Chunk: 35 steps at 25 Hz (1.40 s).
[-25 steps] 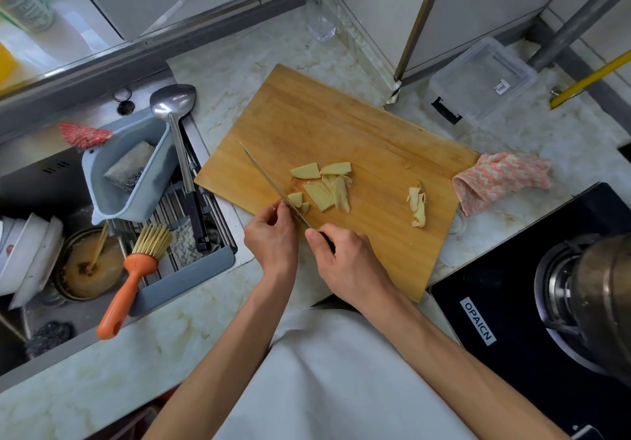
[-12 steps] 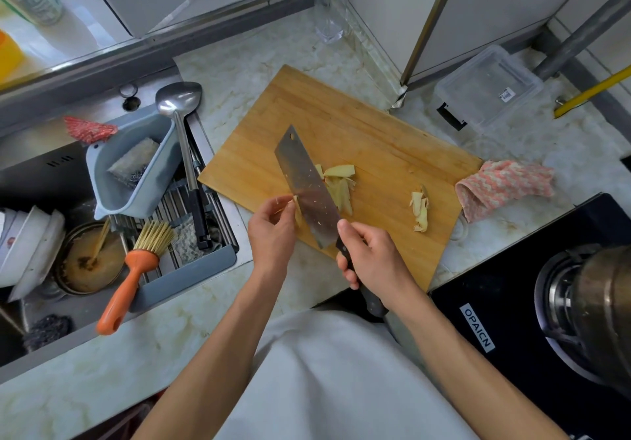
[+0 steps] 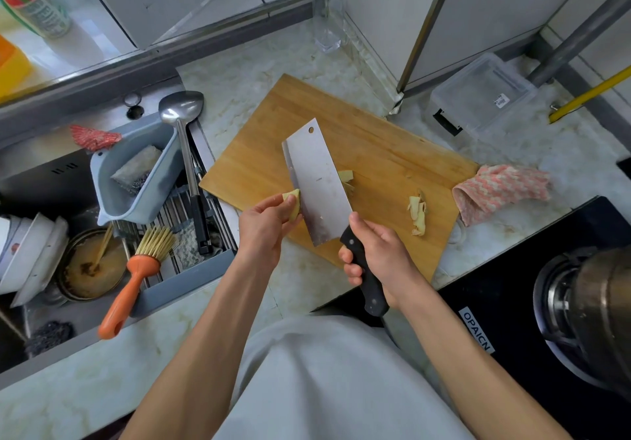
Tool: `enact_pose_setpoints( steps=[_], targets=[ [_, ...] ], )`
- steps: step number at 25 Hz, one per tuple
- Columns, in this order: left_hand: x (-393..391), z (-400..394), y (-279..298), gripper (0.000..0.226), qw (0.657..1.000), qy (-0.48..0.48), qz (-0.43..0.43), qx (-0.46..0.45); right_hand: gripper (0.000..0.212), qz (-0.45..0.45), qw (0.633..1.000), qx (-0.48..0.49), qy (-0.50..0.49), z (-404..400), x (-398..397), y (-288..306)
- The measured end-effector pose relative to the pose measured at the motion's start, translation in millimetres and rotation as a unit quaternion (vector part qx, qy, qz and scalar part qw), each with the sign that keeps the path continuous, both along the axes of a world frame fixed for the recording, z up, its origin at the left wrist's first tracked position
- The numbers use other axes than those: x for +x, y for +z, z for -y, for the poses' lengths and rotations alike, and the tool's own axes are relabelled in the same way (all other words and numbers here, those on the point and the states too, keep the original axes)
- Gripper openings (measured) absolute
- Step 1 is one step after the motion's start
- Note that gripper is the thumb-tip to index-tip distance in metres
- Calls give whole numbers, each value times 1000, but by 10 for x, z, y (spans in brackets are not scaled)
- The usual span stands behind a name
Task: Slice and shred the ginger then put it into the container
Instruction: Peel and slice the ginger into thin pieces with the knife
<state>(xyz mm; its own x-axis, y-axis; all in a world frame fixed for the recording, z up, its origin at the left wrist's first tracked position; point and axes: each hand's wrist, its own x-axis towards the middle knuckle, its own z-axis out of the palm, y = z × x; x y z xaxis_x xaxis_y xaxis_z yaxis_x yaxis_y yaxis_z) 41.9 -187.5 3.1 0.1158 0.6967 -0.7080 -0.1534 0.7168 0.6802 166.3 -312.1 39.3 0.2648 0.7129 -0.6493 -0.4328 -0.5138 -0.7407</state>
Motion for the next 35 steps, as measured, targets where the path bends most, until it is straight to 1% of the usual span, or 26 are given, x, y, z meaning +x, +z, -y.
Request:
enact_pose_setpoints(
  steps=[3,7,10,13,15,24,26,28,29,30,31,33,34,35],
  targets=[
    [-8,-21,32,6,1000,-19,-6,8,35,-20,1000,0,-10,9,9,7],
    [-32,-30,8,19,998,-65,-18,6,37,-27,999,2,-23,-3,4,13],
    [-16,-33,-19,21,998,-53,-19,-3,37,-22,999,7,-23,-2,-16,3],
    [16,-3,-38,8,999,-2,-4,-35,38,-15,1000,2,-18,31,-66,-30],
    [35,13,-49,7,999,10,-6,-39,39,-16,1000,-2,-22,57,-80,-51],
    [-23,-62,24,8,1000,-6,-5,-11,36,-13,1000,2,-16,4,-82,-25],
    [-38,-61,-2,8,1000,-11,-5,-9,37,0,1000,9,-14,2,-108,-29],
    [-48,-45,-45,14,999,-32,0,13,38,39,999,20,0,-9,-138,-33],
    [-54,-35,-74,19,998,-53,-9,35,38,68,997,25,13,-19,-156,-31],
    [-64,-20,-101,22,994,-79,-39,67,38,98,994,29,28,-30,-175,-31],
    [-80,-1,-122,24,985,-101,-93,105,39,124,991,33,41,-39,-198,-31],
    [-129,38,-157,26,950,-117,-216,192,41,161,984,37,62,-61,-247,-63],
    [-154,70,-169,24,931,-118,-255,232,43,180,980,35,73,-69,-278,-99],
    [-176,105,-184,22,919,-120,-271,261,45,203,975,33,84,-77,-310,-137]
  ],
)
